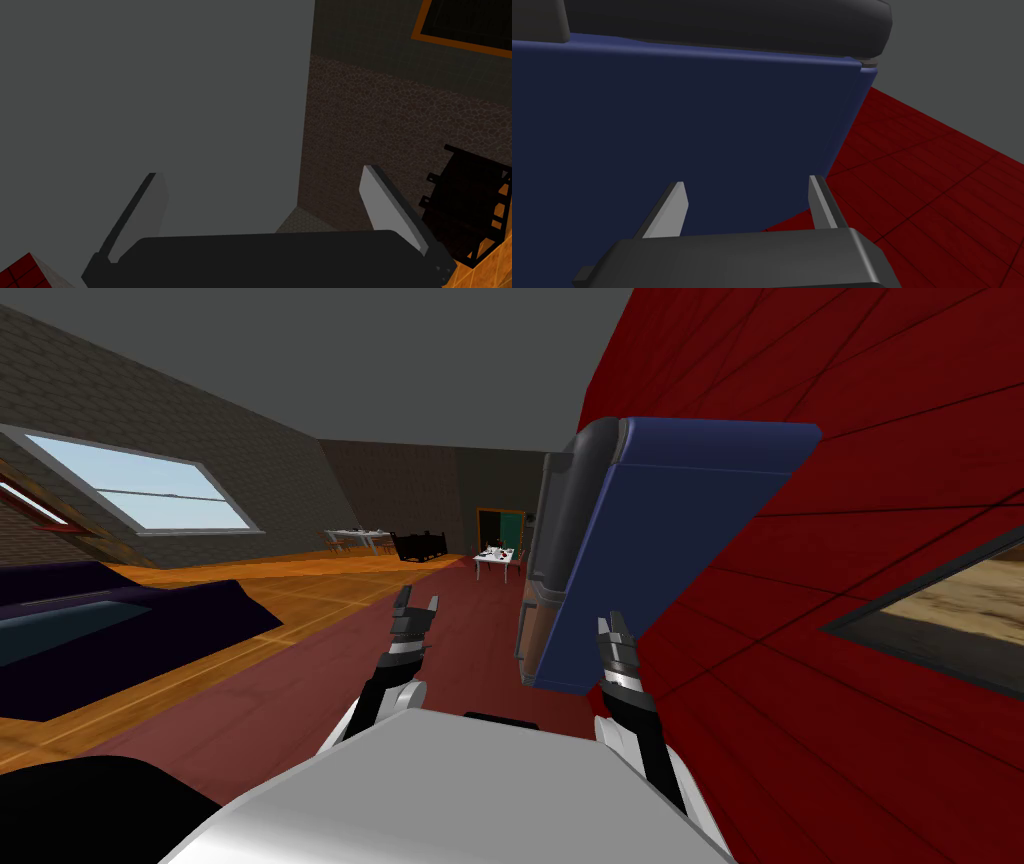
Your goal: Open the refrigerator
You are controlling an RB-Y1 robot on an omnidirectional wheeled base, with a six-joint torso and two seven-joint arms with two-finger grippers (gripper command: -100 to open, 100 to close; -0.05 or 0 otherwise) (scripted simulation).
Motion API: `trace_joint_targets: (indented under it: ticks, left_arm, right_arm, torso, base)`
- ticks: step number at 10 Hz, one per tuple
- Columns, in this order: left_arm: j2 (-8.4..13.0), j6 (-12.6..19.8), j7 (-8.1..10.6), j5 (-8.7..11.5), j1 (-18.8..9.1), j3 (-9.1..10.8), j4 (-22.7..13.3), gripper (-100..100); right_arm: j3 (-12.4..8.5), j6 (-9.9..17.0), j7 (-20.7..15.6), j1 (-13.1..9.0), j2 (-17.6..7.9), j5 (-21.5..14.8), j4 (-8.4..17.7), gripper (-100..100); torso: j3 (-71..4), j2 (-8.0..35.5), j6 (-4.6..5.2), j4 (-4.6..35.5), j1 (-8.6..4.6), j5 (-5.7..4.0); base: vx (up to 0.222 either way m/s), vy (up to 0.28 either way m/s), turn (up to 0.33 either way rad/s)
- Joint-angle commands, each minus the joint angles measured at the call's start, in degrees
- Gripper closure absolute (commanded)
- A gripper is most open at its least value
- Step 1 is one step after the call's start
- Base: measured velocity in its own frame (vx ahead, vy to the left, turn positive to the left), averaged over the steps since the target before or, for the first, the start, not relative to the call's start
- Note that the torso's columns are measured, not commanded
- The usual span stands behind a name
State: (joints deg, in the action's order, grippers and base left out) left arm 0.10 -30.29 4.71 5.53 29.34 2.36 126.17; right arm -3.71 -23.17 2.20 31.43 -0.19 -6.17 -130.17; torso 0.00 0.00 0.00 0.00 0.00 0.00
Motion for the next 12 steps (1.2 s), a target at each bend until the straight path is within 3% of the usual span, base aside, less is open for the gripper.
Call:
trace_joint_targets:
  ticks: [1,9,10,12]
  left_arm:
    - [0.00,0.00,0.00,0.00,0.00,0.00,0.00,0]
    - [0.00,-0.01,0.00,0.00,0.00,0.00,0.02,0]
    - [0.00,-0.01,0.00,0.00,0.00,0.00,0.02,0]
    - [0.00,0.00,0.00,0.00,0.01,0.00,-0.01,0]
  right_arm:
    - [0.00,0.00,0.00,0.00,0.00,0.00,0.00,0]
    - [0.00,-0.01,0.00,0.00,0.00,0.00,-0.02,0]
    - [-0.46,-0.08,-0.40,0.07,-1.79,-0.42,-0.28,-100]
    - [-1.51,-0.25,-1.34,0.23,-4.16,-1.38,-0.83,-100]
  torso:
    - [-4.67,2.32,0.00,2.35,0.00,0.00]
    - [-70.73,35.39,0.00,35.37,0.00,0.00]
    - [-79.19,39.62,0.00,39.60,0.00,0.00]
    - [-84.29,42.02,0.00,42.03,0.05,0.02]
  base:
    - [0.000,0.000,0.000]
    - [0.000,0.000,0.000]
    - [0.019,0.010,-0.013]
    - [0.036,0.024,-0.029]
